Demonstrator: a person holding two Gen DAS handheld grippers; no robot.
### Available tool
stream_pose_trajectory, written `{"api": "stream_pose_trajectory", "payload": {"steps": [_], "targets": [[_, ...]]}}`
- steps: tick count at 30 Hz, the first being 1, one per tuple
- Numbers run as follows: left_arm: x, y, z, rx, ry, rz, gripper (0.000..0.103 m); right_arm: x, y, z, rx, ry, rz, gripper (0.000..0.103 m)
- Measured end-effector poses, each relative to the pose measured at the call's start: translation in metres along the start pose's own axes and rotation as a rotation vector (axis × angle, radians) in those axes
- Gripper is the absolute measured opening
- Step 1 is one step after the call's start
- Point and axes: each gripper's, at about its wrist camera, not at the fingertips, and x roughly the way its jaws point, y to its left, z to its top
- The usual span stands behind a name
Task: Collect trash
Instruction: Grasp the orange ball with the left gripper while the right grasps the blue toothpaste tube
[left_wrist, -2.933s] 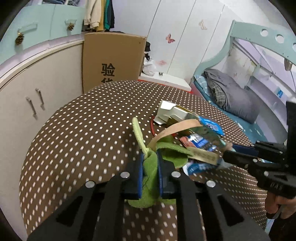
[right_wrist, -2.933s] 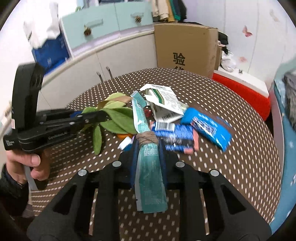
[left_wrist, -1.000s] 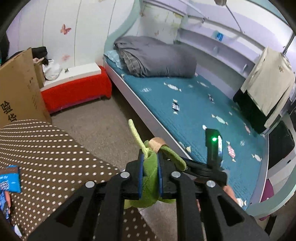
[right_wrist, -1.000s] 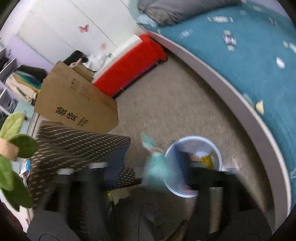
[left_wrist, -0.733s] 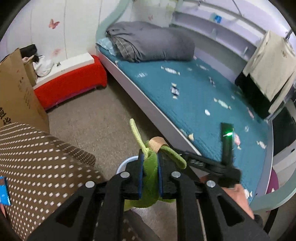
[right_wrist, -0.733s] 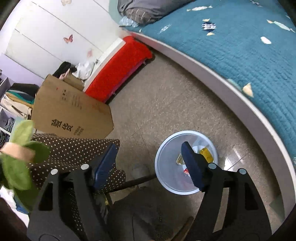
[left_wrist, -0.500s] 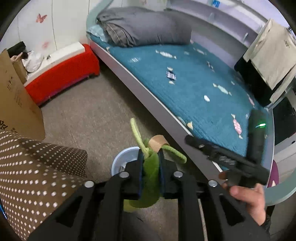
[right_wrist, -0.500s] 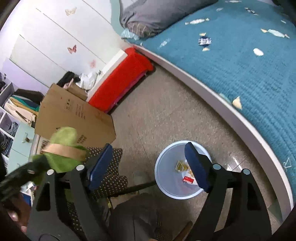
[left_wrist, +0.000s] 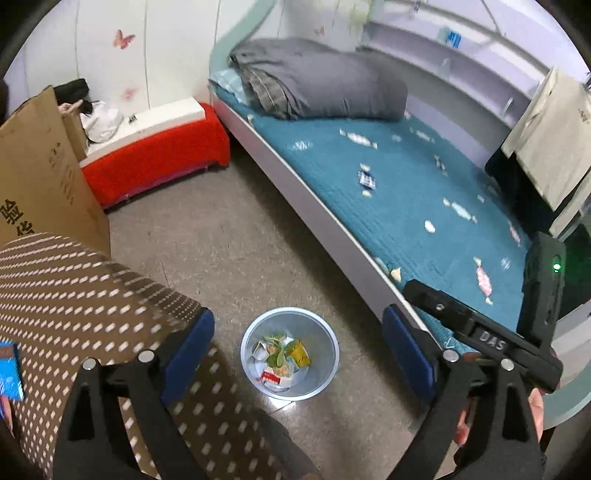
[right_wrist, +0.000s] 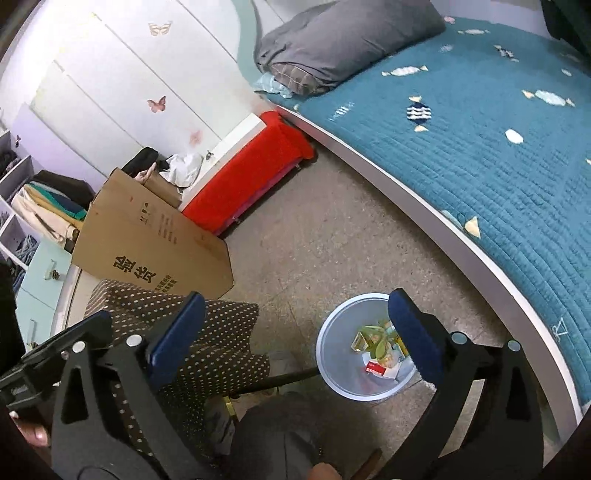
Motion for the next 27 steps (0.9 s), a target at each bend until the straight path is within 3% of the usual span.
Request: {"api": "stream_pose_trajectory", "payload": {"steps": [4, 16, 27], "targets": [[-0.038, 0.006, -0.014, 0.005, -0.084, 0.019, 0.094, -0.016, 0.027, -0.002, -0.037, -0.022, 0.022, 0.097], [-0.133, 0.045, -0.053, -0.049, -0.227, 0.077, 0.095, -0.055, 0.127, -0.018, -0.208, -0.066, 0.084, 0.097], [-0.199, 0.109, -0.101, -0.097, -0.306, 0.196, 0.095, -0.053, 0.211, -0.056, -0.353, -0.007, 0.170, 0.097]]}}
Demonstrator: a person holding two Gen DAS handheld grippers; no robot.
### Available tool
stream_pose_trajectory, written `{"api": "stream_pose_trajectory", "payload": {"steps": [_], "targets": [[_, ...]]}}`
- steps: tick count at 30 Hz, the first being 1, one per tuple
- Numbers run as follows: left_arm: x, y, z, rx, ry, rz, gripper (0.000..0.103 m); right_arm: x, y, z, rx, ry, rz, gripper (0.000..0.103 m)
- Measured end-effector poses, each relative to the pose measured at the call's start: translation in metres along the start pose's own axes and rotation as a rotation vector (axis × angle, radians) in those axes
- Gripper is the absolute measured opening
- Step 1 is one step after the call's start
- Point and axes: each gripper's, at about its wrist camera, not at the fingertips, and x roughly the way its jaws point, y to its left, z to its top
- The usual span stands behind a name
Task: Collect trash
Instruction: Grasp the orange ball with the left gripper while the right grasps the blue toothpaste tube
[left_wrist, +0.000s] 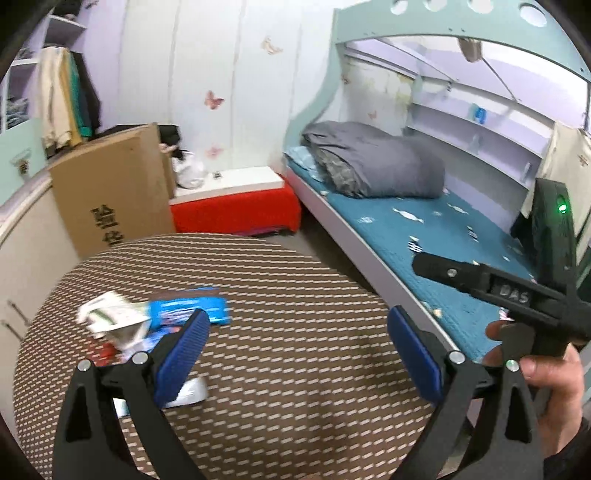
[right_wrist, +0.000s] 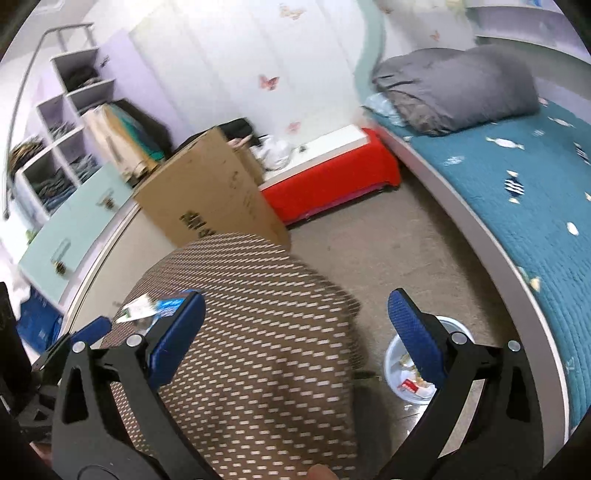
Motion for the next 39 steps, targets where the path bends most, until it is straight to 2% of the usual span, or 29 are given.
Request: {"api": "stream_pose_trajectory", "payload": {"steps": [8, 17, 21, 24, 26, 29, 30, 33, 35, 39], "targets": [[-0.028, 0.064, -0.023, -0.068, -0.018, 0.088, 0.095, 0.030, 0.072, -0.015, -0.188, 0.096, 0.085, 0.097], [-0.042, 0.136, -0.070, -0.183, 0.016, 0.185, 0.095, 0.076, 0.149, -0.056, -0.480, 0.276, 0.235, 0.097], [-0.043, 0.163, -0.088, -0.239, 0.040, 0.230, 0.095, 0.103, 0.181, -0.076, -0.644, 0.327, 0.203, 0.096], [-0.044, 0.174, -0.096, -0.258, 0.051, 0.245, 0.095, 0.119, 0.201, -0.090, -0.748, 0.355, 0.212, 0.096], [-0.042, 0.182, -0.100, -0.255, 0.064, 0.257, 0.095, 0.129, 0.212, -0.101, -0.801, 0.374, 0.230, 0.092], [-0.036, 0.189, -0.104, -0.247, 0.087, 0.260, 0.095, 0.138, 0.219, -0.113, -0.845, 0.414, 0.245, 0.063], [-0.033, 0.189, -0.105, -0.244, 0.094, 0.260, 0.095, 0.136, 0.220, -0.116, -0.859, 0.397, 0.241, 0.054], [-0.022, 0.193, -0.104, -0.232, 0.129, 0.252, 0.095, 0.131, 0.222, -0.119, -0.839, 0.434, 0.295, 0.037], [-0.017, 0.195, -0.101, -0.228, 0.137, 0.236, 0.095, 0.129, 0.224, -0.121, -0.863, 0.431, 0.278, 0.036], [-0.006, 0.190, -0.092, -0.161, 0.139, 0.249, 0.095, 0.136, 0.228, -0.120, -0.847, 0.419, 0.278, 0.036]]}}
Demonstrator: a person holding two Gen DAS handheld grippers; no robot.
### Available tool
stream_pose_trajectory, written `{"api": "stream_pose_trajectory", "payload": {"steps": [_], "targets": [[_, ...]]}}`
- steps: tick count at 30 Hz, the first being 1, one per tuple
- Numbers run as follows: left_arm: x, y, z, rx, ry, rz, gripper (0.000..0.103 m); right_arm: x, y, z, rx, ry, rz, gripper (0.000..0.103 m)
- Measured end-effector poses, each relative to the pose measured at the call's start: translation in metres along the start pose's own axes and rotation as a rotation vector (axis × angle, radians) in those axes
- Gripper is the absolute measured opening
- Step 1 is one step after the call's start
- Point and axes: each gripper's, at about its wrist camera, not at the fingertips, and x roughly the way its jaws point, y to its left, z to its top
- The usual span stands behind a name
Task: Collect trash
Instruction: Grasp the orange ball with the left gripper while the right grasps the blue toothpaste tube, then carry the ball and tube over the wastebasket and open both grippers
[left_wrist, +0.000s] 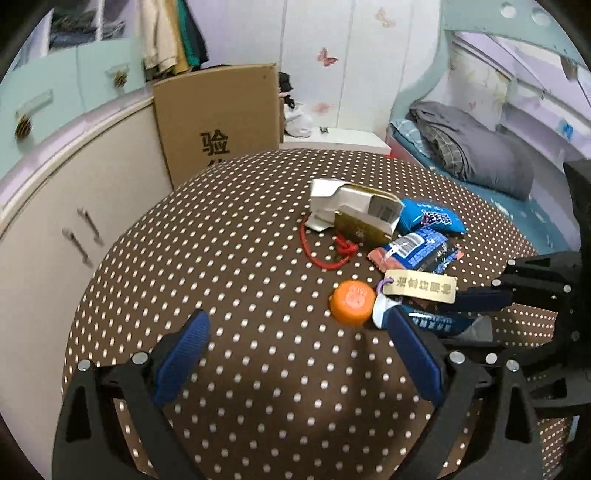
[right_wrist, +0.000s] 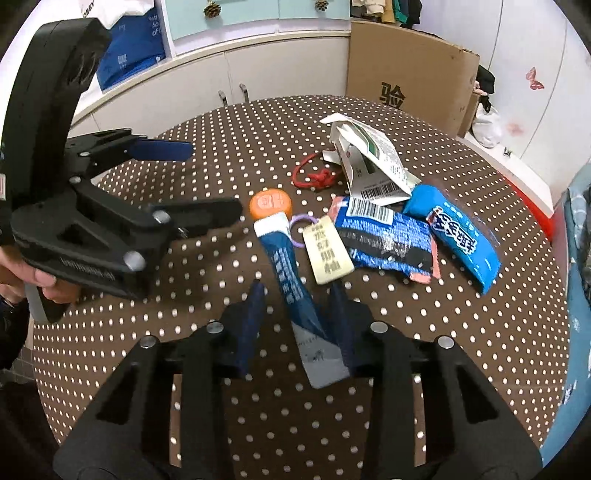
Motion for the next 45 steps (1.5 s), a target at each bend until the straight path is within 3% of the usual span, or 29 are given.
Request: {"api": "stream_pose_trajectory", "payload": {"steps": [3, 10, 12, 16, 18, 19, 34, 45], "targets": [[0.007, -0.005, 0.003, 0.024, 0.024, 0.002, 0.095, -0.003, -0.001, 0.000, 0.030, -0.015, -0.039, 0.016], [0.019, -0.015, 0.005, 0.056, 0.062, -0.019, 0.093, -0.031, -0.008, -0.036, 0.163, -0.043, -0.102, 0.012], [0.025, -0.020, 0.006, 0.070, 0.087, -0.038, 0.075, -0.037, -0.013, -0.042, 0.201, -0.053, -0.111, 0.012], [0.025, -0.025, 0.009, 0.090, 0.080, -0.066, 0.059, -0.045, -0.023, -0.049, 0.263, -0.075, -0.109, 0.012], [0.022, -0.027, 0.008, 0.091, 0.073, -0.075, 0.033, -0.047, -0.026, -0.052, 0.289, -0.082, -0.104, 0.012], [0.020, -0.026, 0.006, 0.083, 0.071, -0.079, 0.029, -0.048, -0.029, -0.052, 0.302, -0.086, -0.105, 0.012], [-0.038, -0.048, -0.041, 0.007, 0.013, -0.154, 0.029, -0.093, -0.024, -0.086, 0.396, -0.179, -0.109, 0.012], [-0.085, -0.106, -0.016, 0.059, -0.100, -0.210, 0.029, -0.171, -0.053, -0.105, 0.450, -0.325, -0.171, 0.012]]}}
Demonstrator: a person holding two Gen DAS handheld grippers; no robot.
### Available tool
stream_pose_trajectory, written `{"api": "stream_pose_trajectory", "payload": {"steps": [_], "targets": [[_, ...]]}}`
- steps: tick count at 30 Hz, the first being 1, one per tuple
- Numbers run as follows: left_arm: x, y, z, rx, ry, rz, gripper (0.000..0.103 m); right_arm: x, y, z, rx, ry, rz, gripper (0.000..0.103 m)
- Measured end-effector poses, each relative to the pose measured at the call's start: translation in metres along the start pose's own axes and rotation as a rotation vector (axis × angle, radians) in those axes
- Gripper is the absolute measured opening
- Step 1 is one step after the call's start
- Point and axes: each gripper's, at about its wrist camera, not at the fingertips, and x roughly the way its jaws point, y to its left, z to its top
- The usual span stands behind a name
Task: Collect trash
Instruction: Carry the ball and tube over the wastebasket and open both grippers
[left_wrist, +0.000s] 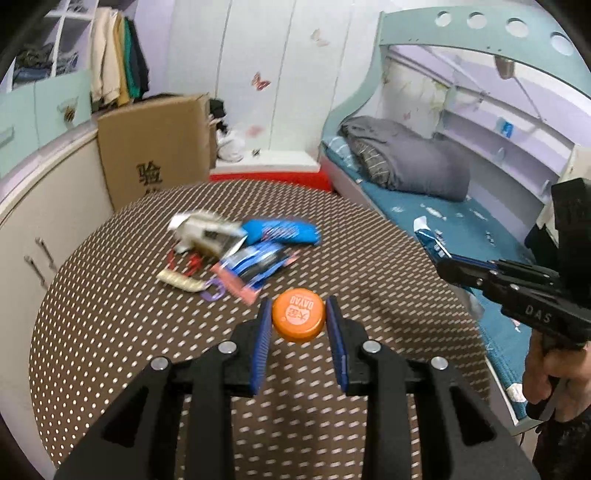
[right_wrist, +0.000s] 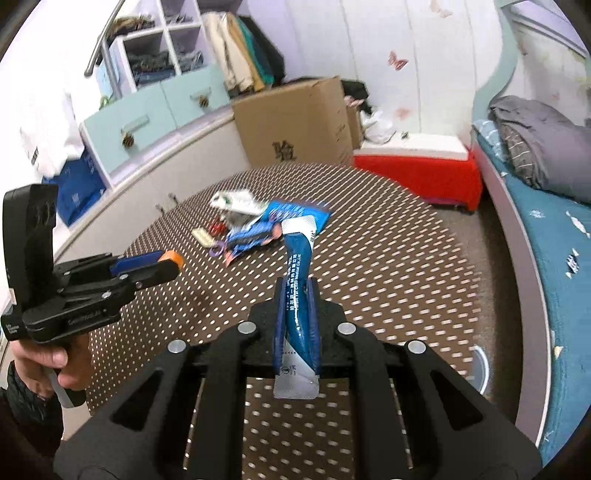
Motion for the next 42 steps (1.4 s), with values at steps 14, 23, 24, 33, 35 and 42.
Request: {"api": "stream_pose_trajectory", "payload": {"steps": [14, 23, 24, 33, 35, 42], "targets": [[0.023, -0.086, 0.051, 0.110, -0.041, -0.093, 0.029, -0.064, -0.114, 0.014, 0.182, -0.143, -0.130, 0.012], [0.069, -0.144, 0.074, 0.162, -0.008, -0.169, 0.029, -0.022, -0.223, -0.018, 0.399, -0.039, -0.200, 0.012], [0.076, -0.150, 0.076, 0.168, 0.000, -0.174, 0.029, -0.012, -0.236, -0.025, 0.429, -0.020, -0.203, 0.012], [0.146, -0.201, 0.085, 0.225, 0.095, -0.220, 0.029, 0.067, -0.312, -0.081, 0.607, 0.116, -0.209, 0.012], [0.162, -0.210, 0.086, 0.231, 0.119, -0.229, 0.029, 0.084, -0.327, -0.093, 0.641, 0.152, -0.205, 0.015], [0.220, -0.245, 0.083, 0.286, 0.230, -0.252, 0.029, 0.102, -0.367, -0.139, 0.789, 0.201, -0.248, 0.075]]}}
